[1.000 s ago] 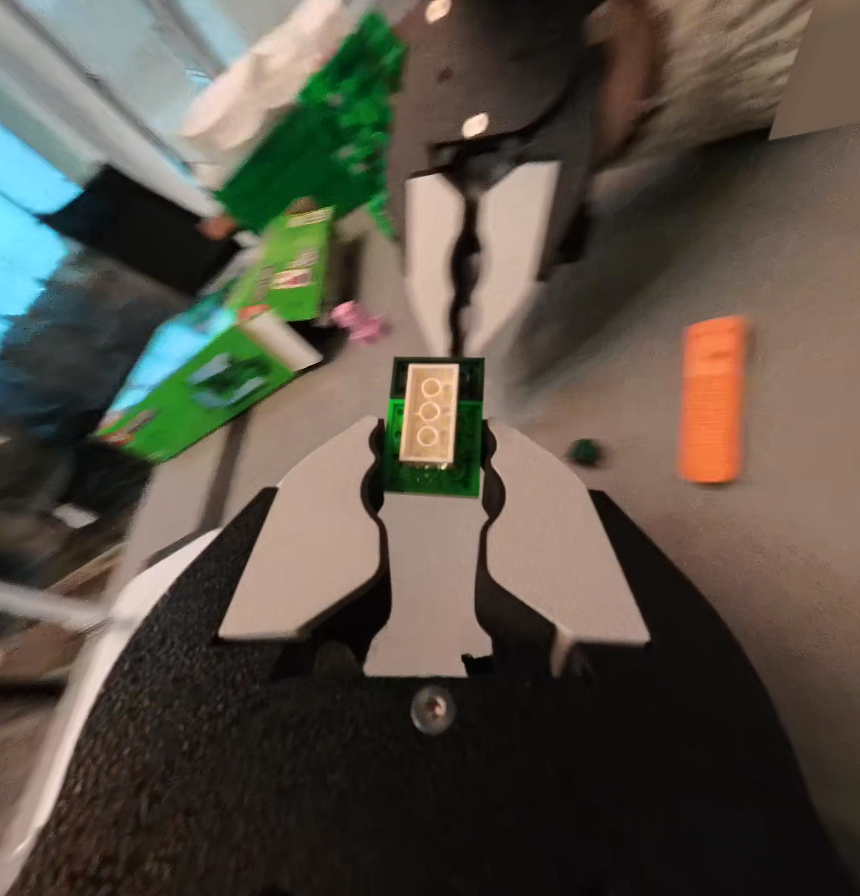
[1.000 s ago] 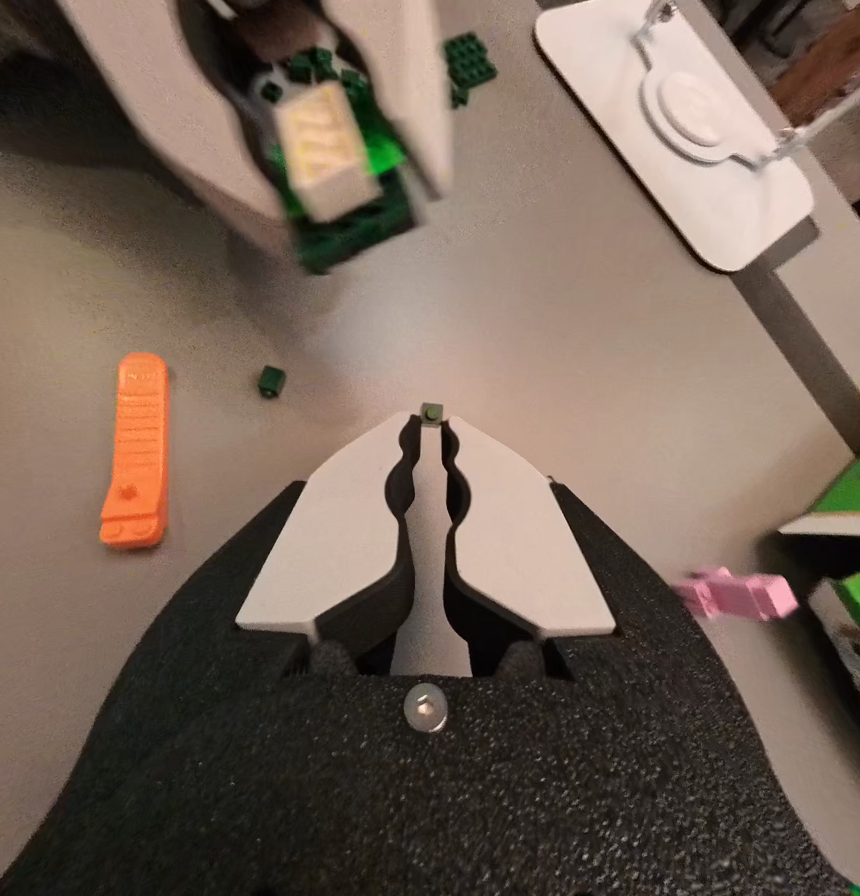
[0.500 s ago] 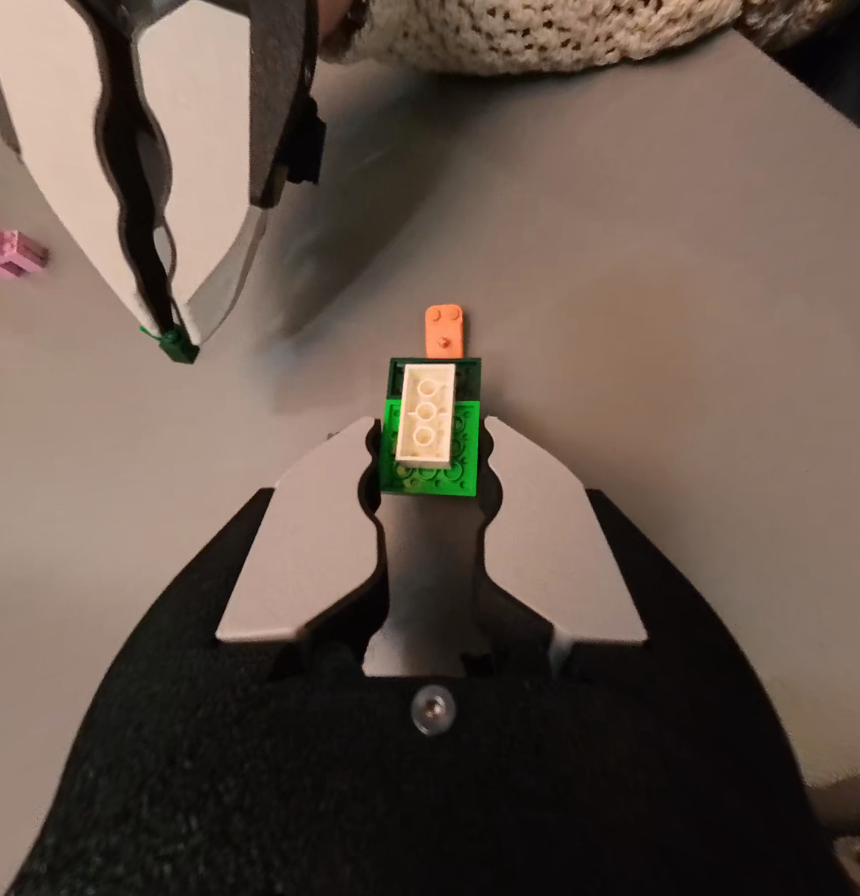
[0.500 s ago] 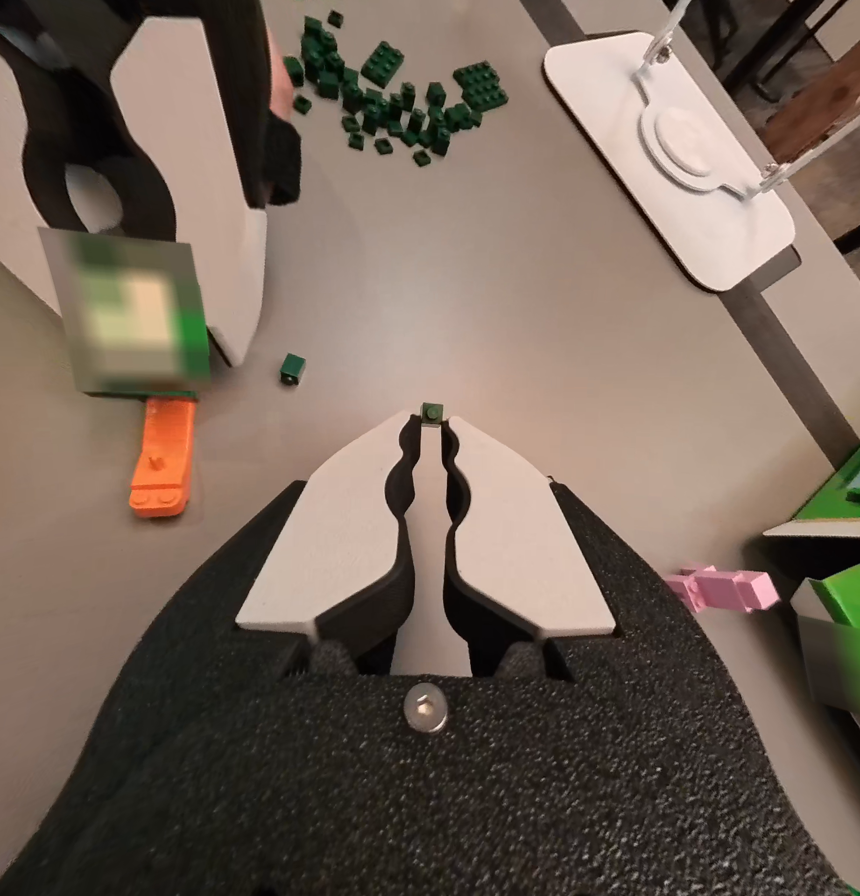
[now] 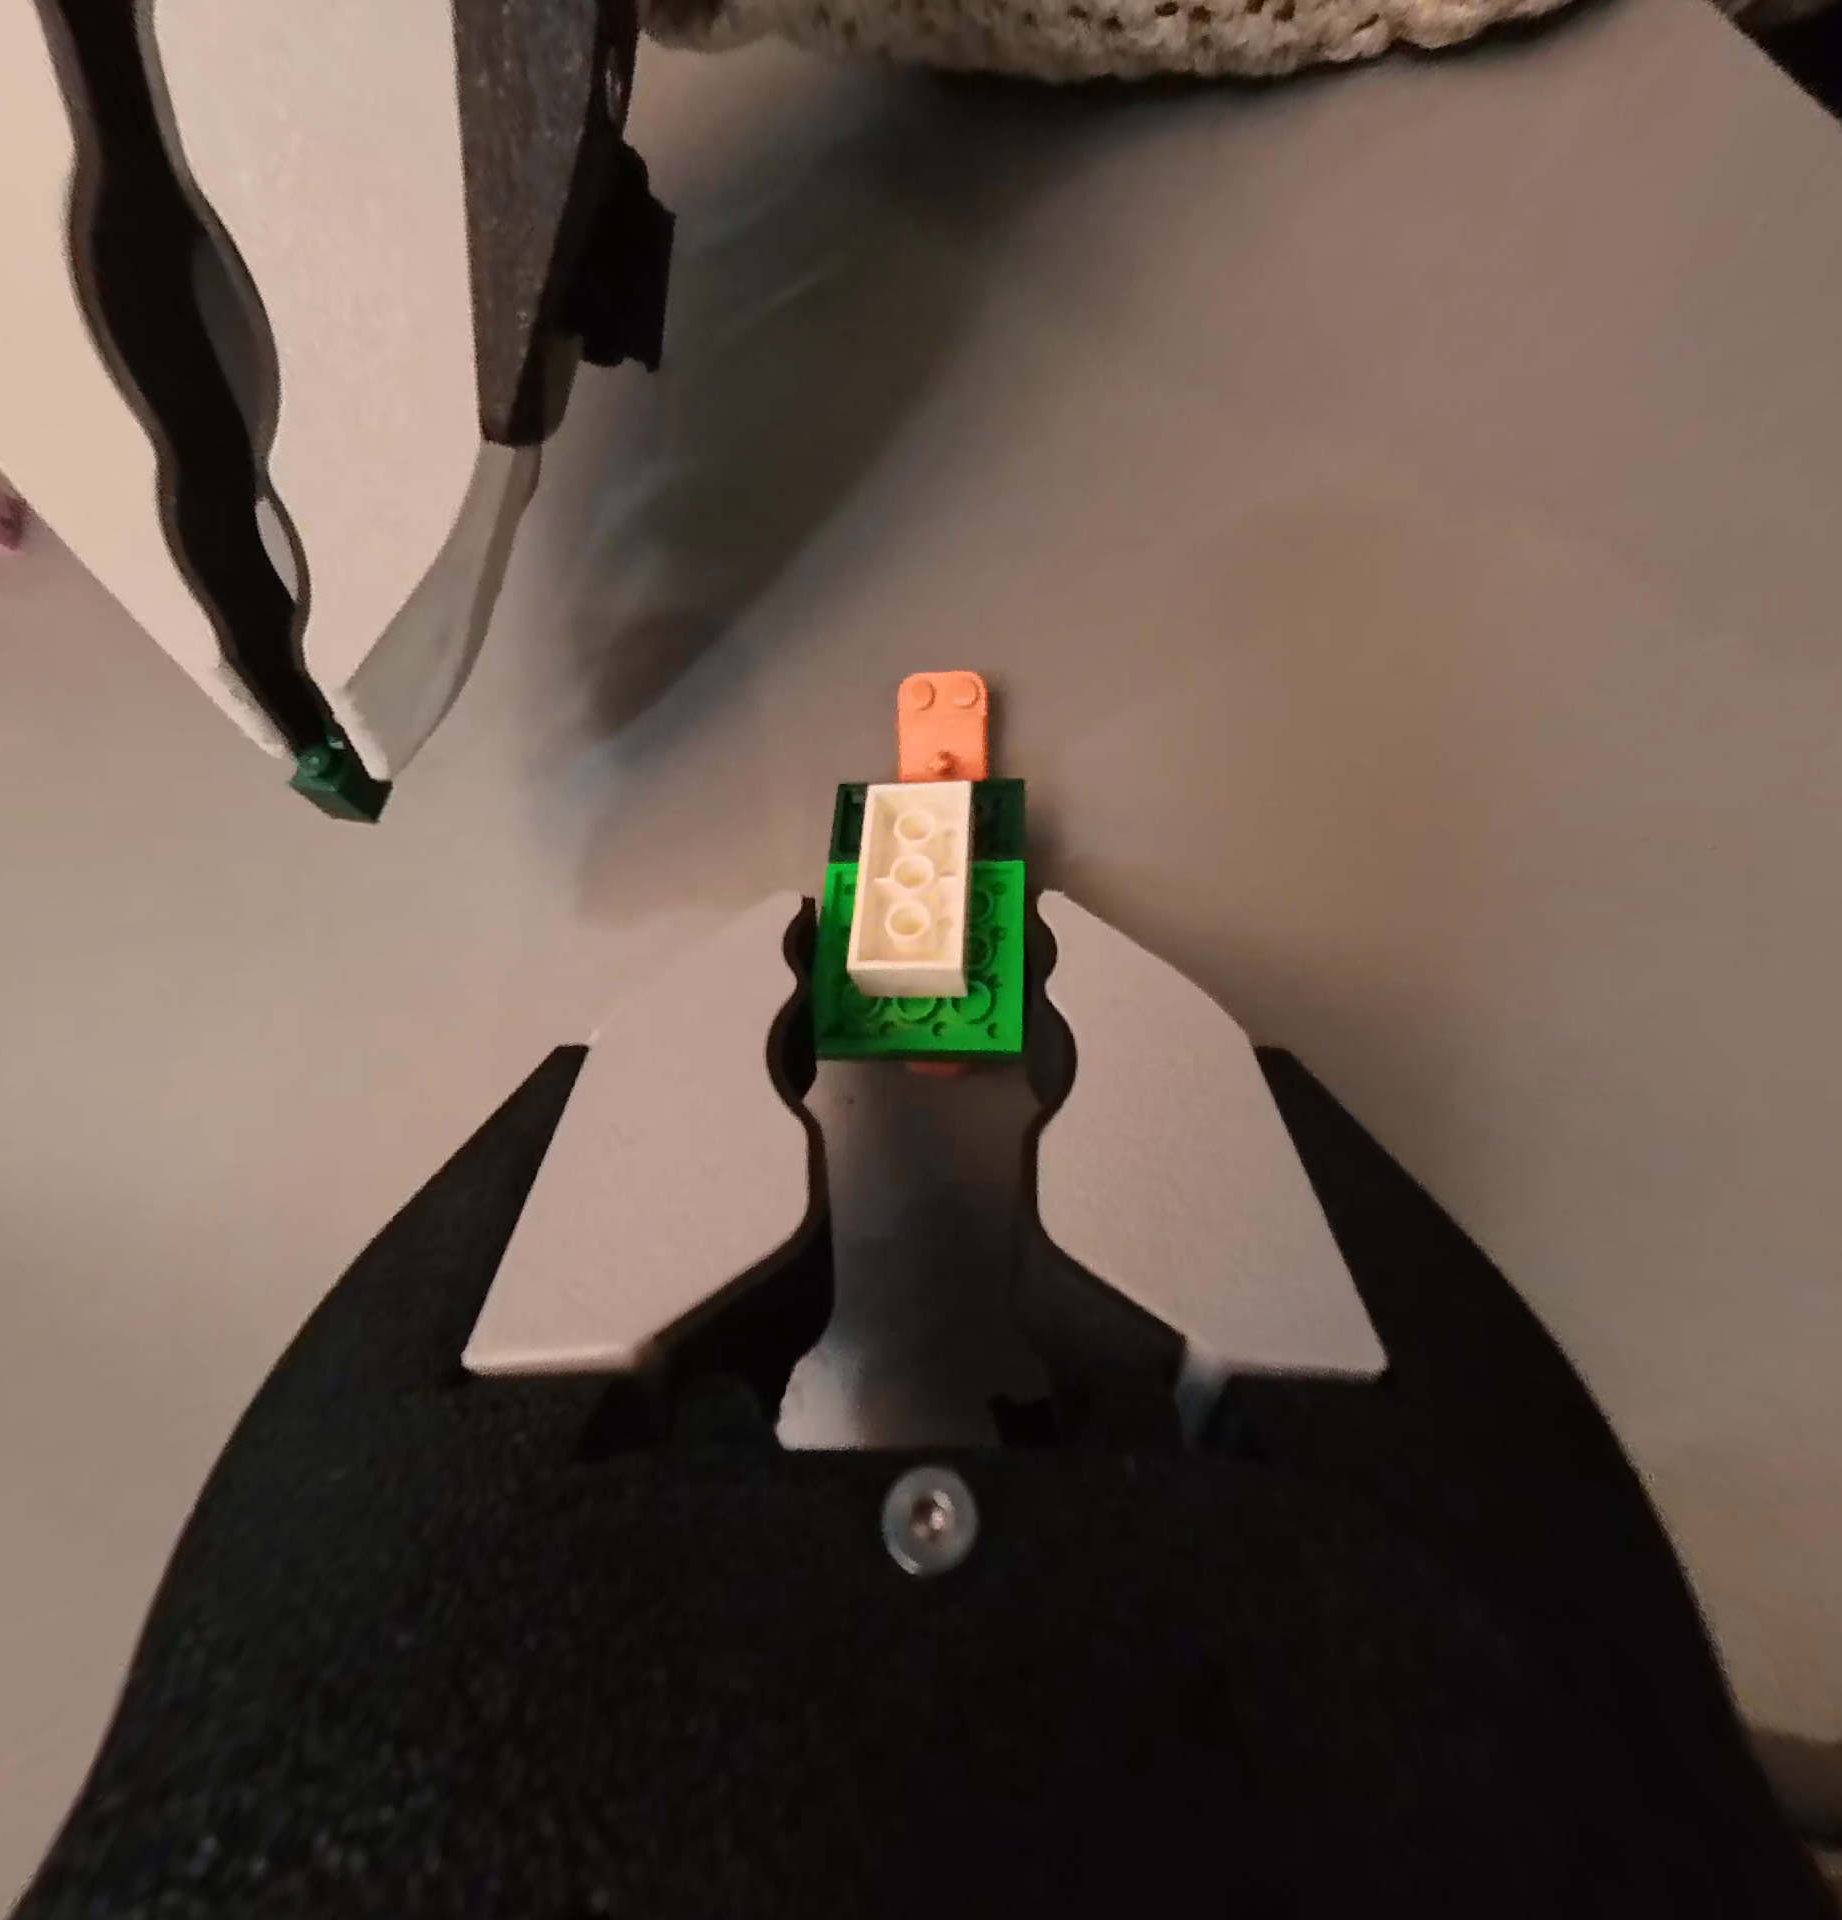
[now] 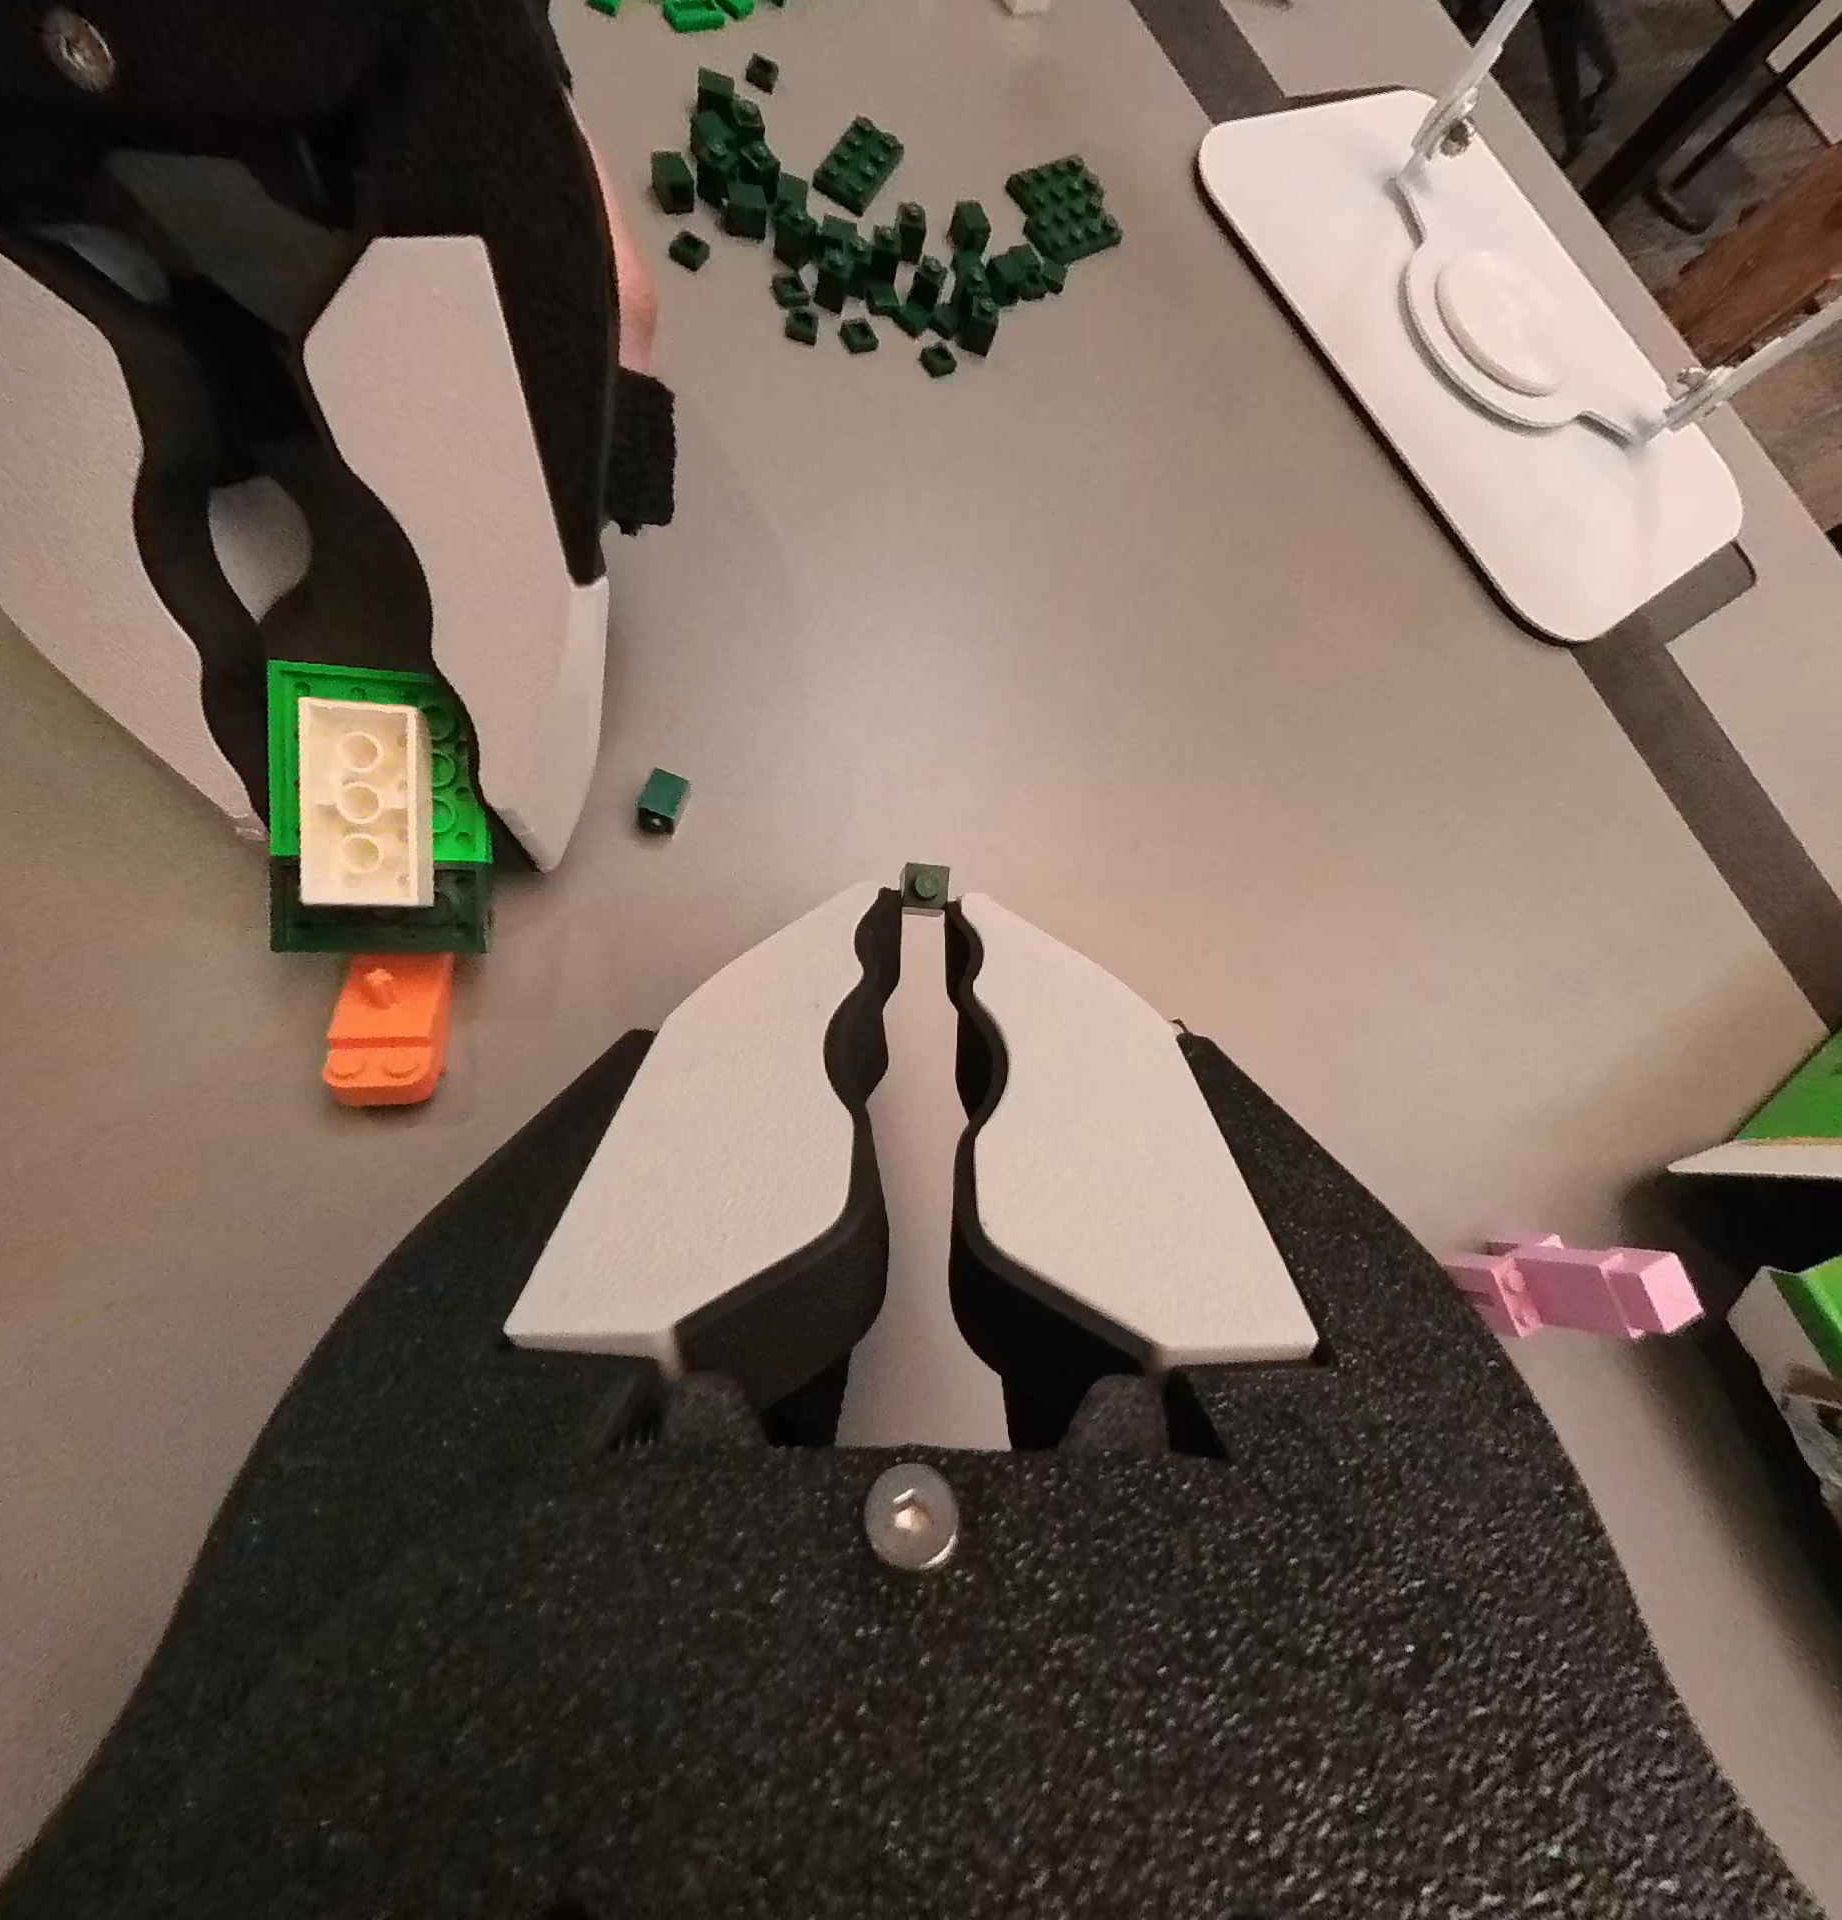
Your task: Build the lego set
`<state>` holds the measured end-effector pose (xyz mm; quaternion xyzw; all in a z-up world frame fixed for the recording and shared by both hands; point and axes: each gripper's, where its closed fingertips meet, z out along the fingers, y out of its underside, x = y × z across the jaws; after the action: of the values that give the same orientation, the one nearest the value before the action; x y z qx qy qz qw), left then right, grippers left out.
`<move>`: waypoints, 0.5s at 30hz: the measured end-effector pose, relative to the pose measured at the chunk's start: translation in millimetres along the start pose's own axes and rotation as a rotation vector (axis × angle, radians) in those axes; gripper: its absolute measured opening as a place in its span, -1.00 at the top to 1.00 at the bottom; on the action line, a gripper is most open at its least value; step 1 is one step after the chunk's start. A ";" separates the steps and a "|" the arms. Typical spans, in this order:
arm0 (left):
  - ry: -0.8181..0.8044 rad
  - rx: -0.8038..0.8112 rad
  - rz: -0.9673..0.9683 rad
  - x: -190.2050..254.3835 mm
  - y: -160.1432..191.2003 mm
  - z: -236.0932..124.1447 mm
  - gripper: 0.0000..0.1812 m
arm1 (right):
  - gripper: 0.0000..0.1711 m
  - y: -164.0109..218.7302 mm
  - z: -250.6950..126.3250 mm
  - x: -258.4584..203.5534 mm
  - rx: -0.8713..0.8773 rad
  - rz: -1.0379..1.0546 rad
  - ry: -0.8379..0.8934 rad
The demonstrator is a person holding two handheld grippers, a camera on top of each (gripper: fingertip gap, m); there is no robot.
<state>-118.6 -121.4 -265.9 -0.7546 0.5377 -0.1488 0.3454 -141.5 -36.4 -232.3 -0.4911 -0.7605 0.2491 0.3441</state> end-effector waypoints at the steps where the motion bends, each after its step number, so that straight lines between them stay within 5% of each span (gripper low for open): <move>1: -0.001 -0.006 -0.002 0.0 0.0 0.0 0.59 | 0.91 0.1 0.1 -0.3 -0.001 -0.002 0.000; 15: 0.015 -0.032 -0.017 0.9 3.0 -3.7 0.48 | 0.91 -0.1 1.1 -3.4 -0.004 -0.007 -0.016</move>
<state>-122.6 -124.1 -265.4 -0.7634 0.5361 -0.1488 0.3281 -141.5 -39.5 -233.9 -0.4870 -0.7655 0.2502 0.3380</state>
